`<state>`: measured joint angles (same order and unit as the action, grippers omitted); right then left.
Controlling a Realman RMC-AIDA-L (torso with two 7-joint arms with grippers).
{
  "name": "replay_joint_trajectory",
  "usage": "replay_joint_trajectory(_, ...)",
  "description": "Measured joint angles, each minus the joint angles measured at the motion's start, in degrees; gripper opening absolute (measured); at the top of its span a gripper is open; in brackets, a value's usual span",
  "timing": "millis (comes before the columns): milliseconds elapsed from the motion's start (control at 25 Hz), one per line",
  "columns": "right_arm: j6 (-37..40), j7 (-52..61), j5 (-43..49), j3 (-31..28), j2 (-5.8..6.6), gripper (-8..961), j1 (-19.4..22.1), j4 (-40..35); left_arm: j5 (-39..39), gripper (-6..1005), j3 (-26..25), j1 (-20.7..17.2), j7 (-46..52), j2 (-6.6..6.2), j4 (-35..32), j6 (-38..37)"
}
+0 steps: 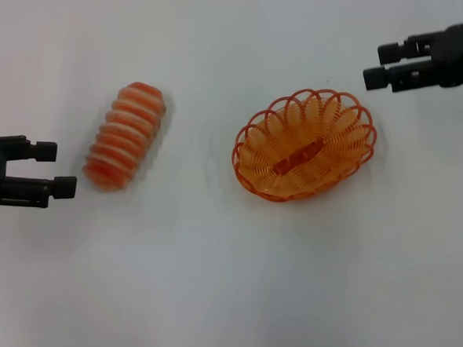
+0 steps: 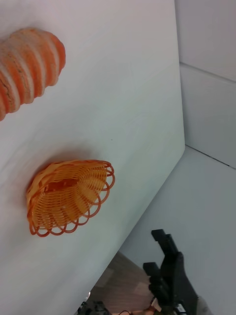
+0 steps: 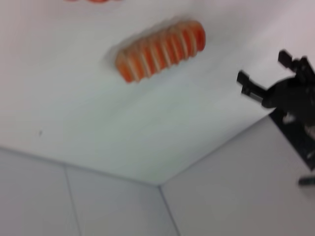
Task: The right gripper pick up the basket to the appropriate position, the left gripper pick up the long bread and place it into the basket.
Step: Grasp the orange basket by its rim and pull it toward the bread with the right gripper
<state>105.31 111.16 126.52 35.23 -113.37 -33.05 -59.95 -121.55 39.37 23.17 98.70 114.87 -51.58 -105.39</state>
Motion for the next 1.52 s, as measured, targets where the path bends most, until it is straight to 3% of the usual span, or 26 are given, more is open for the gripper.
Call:
replay_joint_trajectory(200,0.18,0.0,0.69,1.63,0.08,751,-1.81,-0.43,0.0,899,0.0,-0.07,0.0,0.0,-0.01,-0.15)
replay_joint_trajectory(560,0.04,-4.09,4.53,5.89,-0.63,739,-0.29,0.11,0.04,900,-0.17,-0.11,0.0,0.0,-0.01,-0.12)
replay_joint_trajectory(720,-3.49,2.09,5.07,5.0,-0.43,733,-1.67,-1.19,0.02,900,-0.18,0.38,0.0,0.0,-0.01,-0.02)
replay_joint_trajectory(920,-6.06,12.61,11.6,5.06,0.29,726,-7.11,-5.33,0.0,900,-0.18,0.86,0.0,-0.15,-0.01,0.04)
replay_joint_trajectory(1160,-6.63,15.95,32.5,7.53,-2.43,718,-15.0,-5.01,0.0,899,-0.17,1.19,0.0,-0.17,0.0,0.12)
replay_joint_trajectory(1280,-8.56,16.51,34.37,10.0,-3.11,714,-15.66,-2.14,-0.01,899,-0.17,1.22,0.0,-0.07,-0.01,0.21)
replay_joint_trajectory(1520,-15.36,16.29,34.35,12.31,-3.33,706,-15.78,6.75,-0.08,900,-0.18,1.14,0.0,0.0,0.1,0.47)
